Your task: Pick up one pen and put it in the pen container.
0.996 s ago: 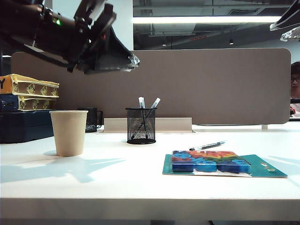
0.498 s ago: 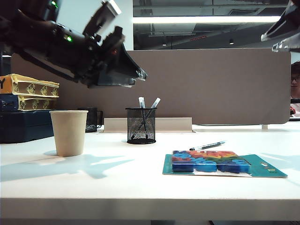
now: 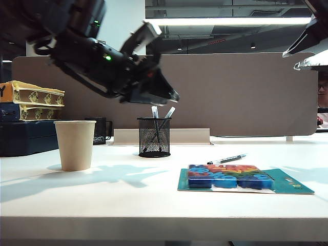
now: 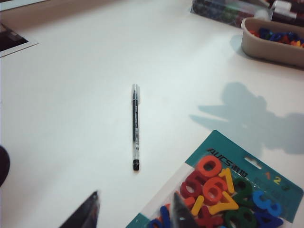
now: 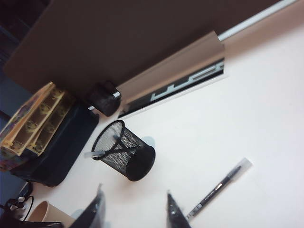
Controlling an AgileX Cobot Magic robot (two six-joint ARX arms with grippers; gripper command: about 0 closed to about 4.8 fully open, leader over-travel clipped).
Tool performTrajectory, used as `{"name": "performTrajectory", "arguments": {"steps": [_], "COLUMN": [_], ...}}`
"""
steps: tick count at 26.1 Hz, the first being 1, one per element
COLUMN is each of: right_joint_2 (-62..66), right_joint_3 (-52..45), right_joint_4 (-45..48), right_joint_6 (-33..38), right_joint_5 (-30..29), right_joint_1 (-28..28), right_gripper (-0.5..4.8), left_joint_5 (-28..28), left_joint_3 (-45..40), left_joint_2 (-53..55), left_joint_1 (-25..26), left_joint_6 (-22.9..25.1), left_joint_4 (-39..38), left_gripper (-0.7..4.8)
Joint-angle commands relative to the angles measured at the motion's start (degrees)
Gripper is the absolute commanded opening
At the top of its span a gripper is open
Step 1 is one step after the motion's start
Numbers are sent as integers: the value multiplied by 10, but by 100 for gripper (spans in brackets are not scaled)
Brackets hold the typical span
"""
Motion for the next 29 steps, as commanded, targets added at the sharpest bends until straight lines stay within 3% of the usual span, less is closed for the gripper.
{"name": "performTrajectory", "arguments": {"steps": [1, 3, 12, 29], "right_joint_2": [6, 20, 54, 129], "right_joint_3": [16, 32, 68, 87], "right_joint_4": [10, 9, 7, 8], "right_joint_6": [7, 18, 20, 19], "right_joint_5": [-1, -2, -5, -42], "right_joint_1": [2, 2, 3, 3], "right_gripper": [159, 159, 159, 159], "left_joint_5": [-13, -18, -43, -52], "left_joint_3": [28, 49, 83, 155], "left_joint_2": [25, 45, 74, 157], "left_joint_1": [-15, -28, -34, -35], "left_joint_6": [45, 66, 82, 90], "left_joint_4": [-28, -51, -54, -70], "left_gripper": [189, 188, 188, 189]}}
